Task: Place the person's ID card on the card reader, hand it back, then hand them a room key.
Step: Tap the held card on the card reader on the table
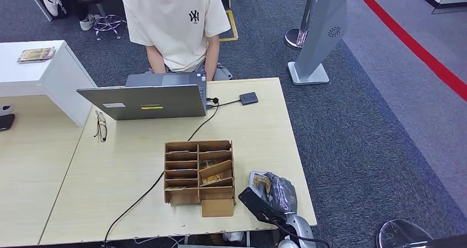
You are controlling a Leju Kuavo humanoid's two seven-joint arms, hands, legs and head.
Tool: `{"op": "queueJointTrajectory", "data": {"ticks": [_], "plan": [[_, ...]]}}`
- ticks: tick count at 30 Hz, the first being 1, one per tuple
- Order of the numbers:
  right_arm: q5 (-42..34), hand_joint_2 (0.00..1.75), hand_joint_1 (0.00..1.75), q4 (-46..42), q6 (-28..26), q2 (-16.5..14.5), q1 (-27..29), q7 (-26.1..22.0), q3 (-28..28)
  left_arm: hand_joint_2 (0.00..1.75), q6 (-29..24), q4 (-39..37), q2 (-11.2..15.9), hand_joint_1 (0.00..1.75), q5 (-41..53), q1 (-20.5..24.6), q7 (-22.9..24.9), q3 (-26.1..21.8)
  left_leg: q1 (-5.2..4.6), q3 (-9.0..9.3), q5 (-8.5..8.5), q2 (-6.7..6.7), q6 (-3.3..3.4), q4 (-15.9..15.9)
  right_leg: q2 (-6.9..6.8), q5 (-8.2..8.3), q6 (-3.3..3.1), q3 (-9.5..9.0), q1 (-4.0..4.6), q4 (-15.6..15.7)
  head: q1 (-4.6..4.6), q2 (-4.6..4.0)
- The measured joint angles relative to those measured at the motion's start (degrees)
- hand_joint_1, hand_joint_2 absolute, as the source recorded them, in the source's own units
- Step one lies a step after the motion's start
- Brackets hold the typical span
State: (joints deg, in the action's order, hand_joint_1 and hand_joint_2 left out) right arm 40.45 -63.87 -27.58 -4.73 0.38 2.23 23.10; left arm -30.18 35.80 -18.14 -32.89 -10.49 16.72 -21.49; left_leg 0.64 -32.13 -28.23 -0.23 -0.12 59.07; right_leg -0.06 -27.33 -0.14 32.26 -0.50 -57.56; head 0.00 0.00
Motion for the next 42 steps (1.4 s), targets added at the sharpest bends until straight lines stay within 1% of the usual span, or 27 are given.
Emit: {"op": "queueJointTrajectory", "data": {"ticks": [20,25,29,35,42], "plan": [[-0.02,1.75,1.75,-0.05,-0.19,-0.02,0.01,-0.01,0.0,0.0,-0.57,0.01,0.0,0.0,-0.93,0.01,-0.22,0.22,0.0,0.0,0.0,0.0,0.0,0.0,0.0,0.0,0.0,0.0,0.0,0.0,0.0,0.0],[0.4,1.75,1.75,-1.71,-1.14,-0.02,0.69,-0.02,0.01,0.0,-0.89,0.11,0.0,0.0,-1.74,-0.03,-0.49,0.34,0.0,-0.01,0.0,-0.02,0.0,0.0,-0.01,0.0,0.0,0.0,0.0,0.0,0.0,0.0],[2.27,1.75,1.75,-5.53,-2.32,0.01,2.49,0.19,0.02,0.0,-1.34,0.11,0.0,0.0,-3.1,-0.1,-1.18,0.75,-0.01,-0.04,0.0,-0.02,0.0,0.0,-0.01,0.0,0.0,0.03,-0.01,0.0,0.0,0.0],[4.79,1.75,1.75,-14.54,-3.45,0.82,6.3,1.16,-0.02,0.0,-2.29,0.24,-0.02,0.0,-5.84,-0.49,-2.73,2.22,-0.03,-0.16,0.0,-0.03,0.01,0.0,-0.01,0.0,0.0,0.14,-0.03,0.0,0.0,0.0],[5.11,1.75,1.75,-24.95,-6.0,2.64,9.3,-0.89,0.01,0.0,-2.79,0.46,-0.1,0.0,-8.0,-0.86,-4.44,3.47,-0.05,-0.22,-0.01,-0.03,0.01,0.0,-0.01,0.0,0.0,0.21,-0.04,0.0,0.0,0.0]]}}
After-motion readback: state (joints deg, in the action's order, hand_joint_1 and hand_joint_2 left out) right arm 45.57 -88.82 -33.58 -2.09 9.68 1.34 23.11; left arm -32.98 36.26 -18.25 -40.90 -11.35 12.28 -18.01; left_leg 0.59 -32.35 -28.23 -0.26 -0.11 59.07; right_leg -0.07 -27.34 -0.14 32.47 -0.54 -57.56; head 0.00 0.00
